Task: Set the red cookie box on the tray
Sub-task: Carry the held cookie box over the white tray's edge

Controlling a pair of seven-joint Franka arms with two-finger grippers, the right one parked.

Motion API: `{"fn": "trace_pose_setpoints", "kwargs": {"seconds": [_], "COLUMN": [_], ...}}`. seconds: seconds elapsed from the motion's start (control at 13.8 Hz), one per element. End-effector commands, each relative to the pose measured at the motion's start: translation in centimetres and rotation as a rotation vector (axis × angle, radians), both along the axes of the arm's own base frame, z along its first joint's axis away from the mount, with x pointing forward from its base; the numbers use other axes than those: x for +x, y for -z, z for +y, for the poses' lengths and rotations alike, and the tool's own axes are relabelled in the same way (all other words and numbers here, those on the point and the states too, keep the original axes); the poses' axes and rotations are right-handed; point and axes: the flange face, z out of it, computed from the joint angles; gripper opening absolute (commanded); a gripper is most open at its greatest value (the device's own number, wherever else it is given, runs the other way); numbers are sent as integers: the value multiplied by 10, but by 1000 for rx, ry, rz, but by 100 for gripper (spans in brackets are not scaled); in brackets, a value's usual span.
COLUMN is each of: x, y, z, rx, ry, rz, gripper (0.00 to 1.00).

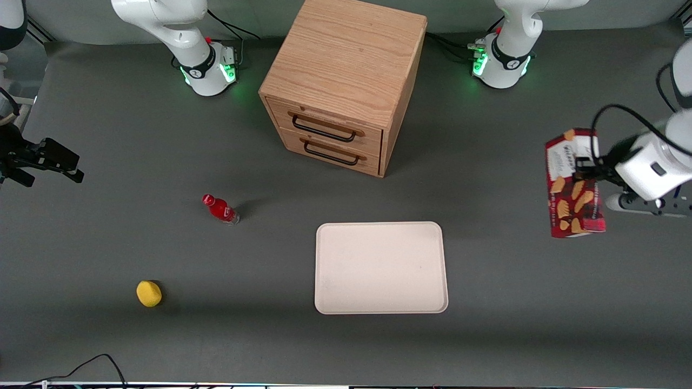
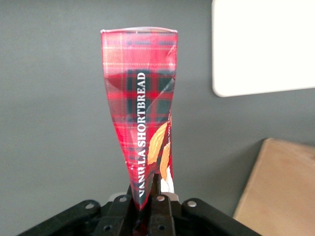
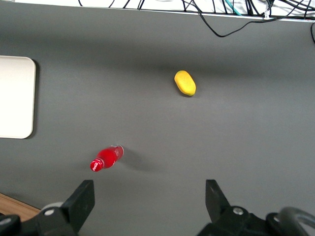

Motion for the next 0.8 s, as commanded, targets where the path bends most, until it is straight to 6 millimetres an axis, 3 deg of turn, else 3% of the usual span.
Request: {"fn": "trace_pose_setpoints", "kwargs": {"seconds": [0.0, 0.15, 0.22, 0.36, 0.51, 0.73], "x": [10, 27, 37, 59, 68, 68], "y": [21, 53, 83, 151, 216, 278], "z": [-84, -125, -138, -153, -163, -181], "rx": [-9, -45, -40, -34, -40, -47], "ry": [-84, -102, -86, -83, -70, -121], "rz": [29, -23, -35, -95, -172, -265], "gripper": [0, 0, 0, 0, 0, 0]}}
